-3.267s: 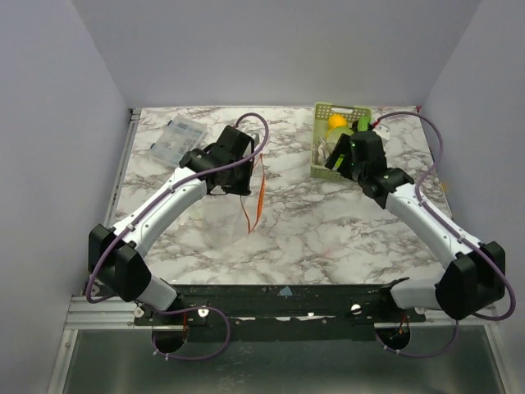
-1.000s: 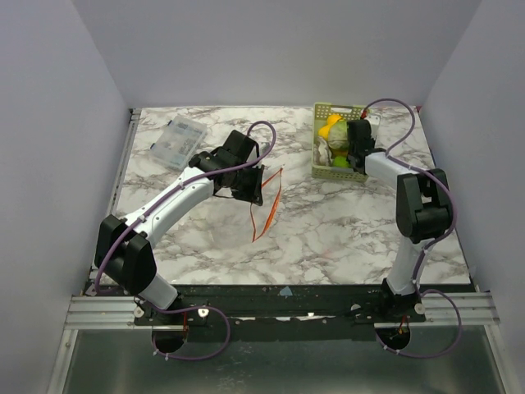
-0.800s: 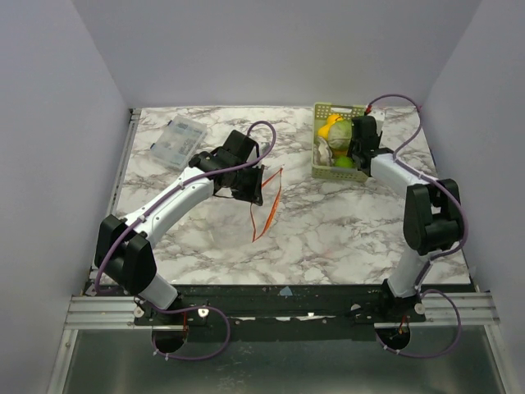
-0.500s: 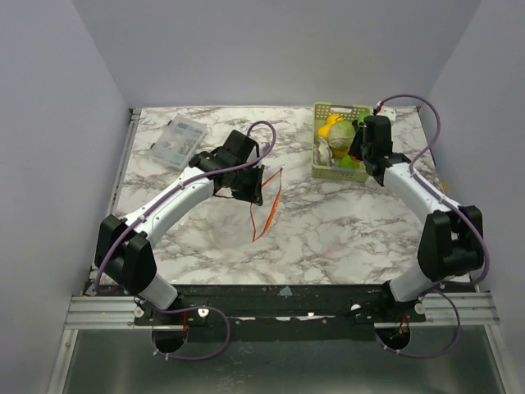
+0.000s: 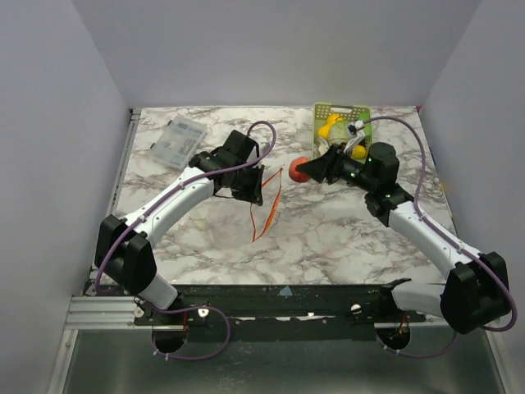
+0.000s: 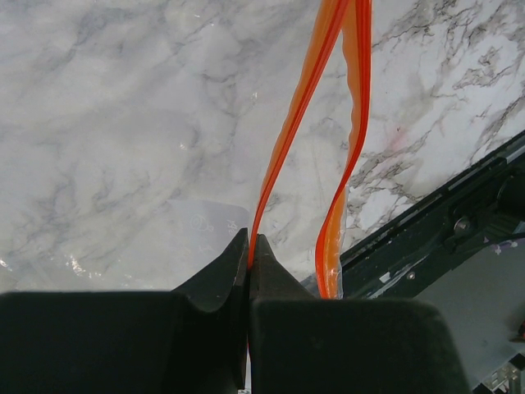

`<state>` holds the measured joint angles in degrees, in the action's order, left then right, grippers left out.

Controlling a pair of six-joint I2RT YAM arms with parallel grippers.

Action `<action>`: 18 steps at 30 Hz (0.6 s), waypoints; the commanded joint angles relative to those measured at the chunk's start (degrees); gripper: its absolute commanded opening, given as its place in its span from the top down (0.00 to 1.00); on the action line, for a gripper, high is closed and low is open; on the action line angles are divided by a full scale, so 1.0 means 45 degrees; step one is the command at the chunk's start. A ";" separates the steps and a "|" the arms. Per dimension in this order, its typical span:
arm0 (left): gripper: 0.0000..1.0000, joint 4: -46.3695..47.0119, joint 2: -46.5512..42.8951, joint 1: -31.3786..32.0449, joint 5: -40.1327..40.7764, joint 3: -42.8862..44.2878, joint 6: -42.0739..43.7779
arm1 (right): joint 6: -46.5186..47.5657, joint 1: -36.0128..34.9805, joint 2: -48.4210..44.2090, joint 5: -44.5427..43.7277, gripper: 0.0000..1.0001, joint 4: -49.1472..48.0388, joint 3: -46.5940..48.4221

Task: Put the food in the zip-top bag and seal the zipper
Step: Pick up the fake vegetable from the bin, then place the fake vegetable in the zipper food storage bag.

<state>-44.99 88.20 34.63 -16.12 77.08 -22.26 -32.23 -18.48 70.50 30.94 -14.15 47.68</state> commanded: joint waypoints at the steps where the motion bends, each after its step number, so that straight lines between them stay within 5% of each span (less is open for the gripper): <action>1: 1.00 0.0174 -0.0124 0.0096 0.0086 0.0215 -0.0031 | -0.1160 -0.1619 0.0277 0.1775 1.00 -0.2744 -0.0661; 8: 1.00 0.0606 -0.0761 0.0088 0.0640 -0.0132 -0.0362 | -0.2285 -0.2565 0.1260 0.0065 1.00 -0.5031 -0.1892; 18: 1.00 0.0735 -0.1080 0.0097 0.0942 0.0031 -0.0871 | -0.1157 -0.4111 0.2063 -0.3392 0.99 -0.1809 -0.0854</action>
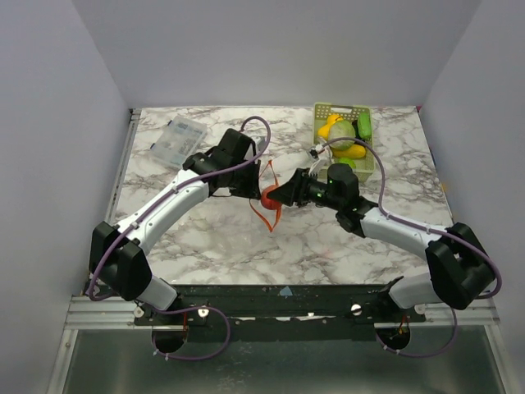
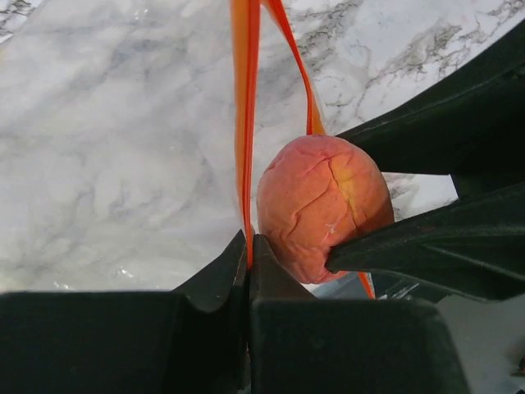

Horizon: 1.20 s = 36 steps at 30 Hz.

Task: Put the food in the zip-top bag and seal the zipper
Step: Place the fake vegetable in the zipper food storage bag.

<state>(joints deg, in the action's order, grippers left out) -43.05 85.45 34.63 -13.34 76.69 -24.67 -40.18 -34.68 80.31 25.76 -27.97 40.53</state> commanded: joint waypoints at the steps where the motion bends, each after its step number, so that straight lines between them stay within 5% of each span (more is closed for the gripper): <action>1: 1.00 0.0285 -0.0508 0.0096 0.0393 0.0124 -0.0357 | 0.0779 -0.0658 -0.0177 -0.2736 0.99 0.1739 0.0846; 3: 1.00 0.0292 -0.0592 0.0097 0.0444 0.0146 -0.0415 | 0.1168 -0.0911 -0.0212 -0.3032 0.95 0.2382 0.1021; 10: 1.00 0.0057 -0.0574 0.0097 0.0433 0.0522 -0.0593 | 0.0893 -0.1184 -0.0278 -0.2857 0.46 0.2833 0.1212; 19: 1.00 -0.0160 -0.0727 0.0096 0.1255 0.0868 -0.0476 | 0.0983 -0.1200 -0.0543 -0.2837 0.14 0.3657 0.1759; 31: 1.00 -0.0176 -0.0128 0.0053 0.1439 0.0781 -0.0012 | 0.2030 -0.0467 -0.1930 -0.5402 0.13 0.5976 0.3847; 36: 1.00 -0.0018 -0.0062 0.0038 0.1065 0.0526 0.0032 | 0.1972 0.0816 -0.1420 -0.8584 0.11 0.8438 0.5395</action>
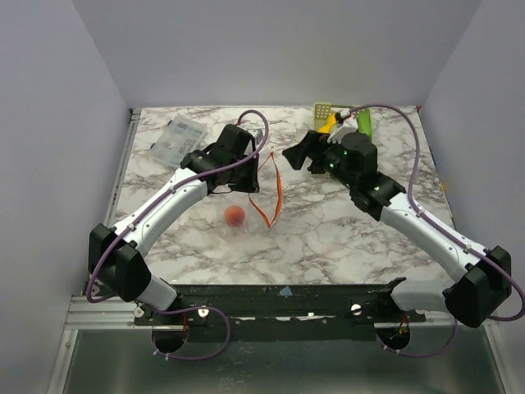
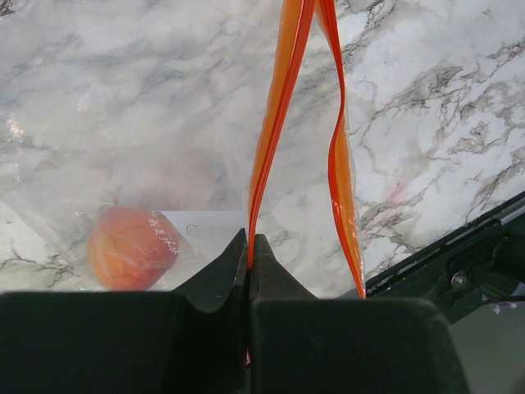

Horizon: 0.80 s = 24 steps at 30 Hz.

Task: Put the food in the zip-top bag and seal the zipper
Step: Place the fake vegetable in the zipper food storage bag, then pick up the fake vegetable from the bin.

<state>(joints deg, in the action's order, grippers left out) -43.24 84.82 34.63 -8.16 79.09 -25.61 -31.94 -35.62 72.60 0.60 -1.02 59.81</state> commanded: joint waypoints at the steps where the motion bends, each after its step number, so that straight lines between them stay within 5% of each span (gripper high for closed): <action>1: 1.00 0.0075 0.0074 0.0038 -0.0207 -0.0083 0.0241 | -0.0307 0.1558 0.0549 -0.3095 0.11 0.3025 0.1437; 4: 1.00 0.0140 0.0000 0.0033 -0.0399 -0.0183 0.0275 | -0.0638 0.3260 0.1290 -0.2368 0.11 0.3885 0.2039; 10: 1.00 0.0333 -0.0151 0.0035 -0.0784 -0.0432 0.0261 | 0.0712 0.3968 0.3558 -0.3555 0.13 0.5026 0.3727; 19: 1.00 0.0396 -0.0416 0.0035 -0.0971 -0.0617 0.0280 | 0.0841 0.5495 0.5879 -0.3493 0.10 0.4194 0.5104; 24: 1.00 0.0414 -0.0607 0.0028 -0.0922 -0.0681 0.0338 | 0.1999 0.5824 0.6891 -0.5369 0.13 0.4105 0.6110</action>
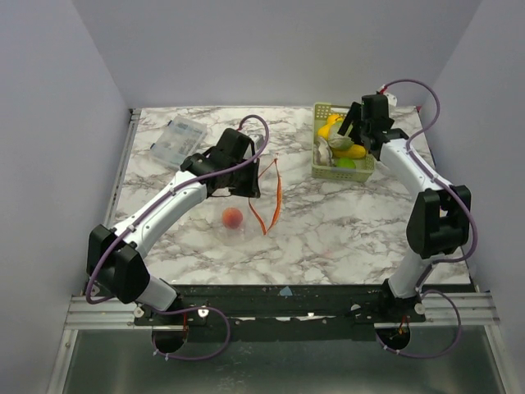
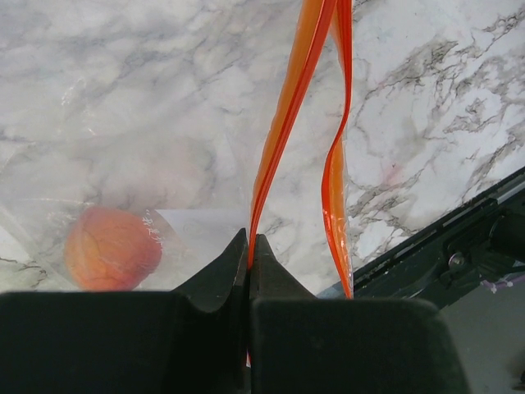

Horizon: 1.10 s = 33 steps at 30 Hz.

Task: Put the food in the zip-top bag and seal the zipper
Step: Pick up the fake vegetable from the bin.

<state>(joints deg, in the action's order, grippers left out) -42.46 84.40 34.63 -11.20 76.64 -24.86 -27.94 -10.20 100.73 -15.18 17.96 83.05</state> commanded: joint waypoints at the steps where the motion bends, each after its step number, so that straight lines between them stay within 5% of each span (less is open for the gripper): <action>1: 1.00 0.0252 -0.0565 0.0028 -0.0230 -0.0157 0.0188 | 0.1442 0.0177 0.0866 -0.2325 0.14 -0.0170 0.1171; 4: 1.00 0.0247 -0.0536 0.0025 -0.0420 -0.0156 0.0173 | 0.2402 0.0243 0.1417 -0.3033 0.16 -0.0696 0.1495; 7: 1.00 0.0309 -0.0537 0.0033 -0.0664 -0.0195 0.0120 | 0.3048 0.0349 0.2107 -0.2940 0.29 -0.1055 0.2161; 33: 1.00 0.0356 -0.0365 0.0021 -0.0957 -0.0254 0.0134 | 0.4458 0.0996 0.6620 -0.2132 0.39 -0.0017 0.6232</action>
<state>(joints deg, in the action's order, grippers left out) -41.67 83.46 34.63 -13.96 75.92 -24.82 -9.28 -5.91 127.87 -25.96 15.09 108.75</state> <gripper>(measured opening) 0.008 0.619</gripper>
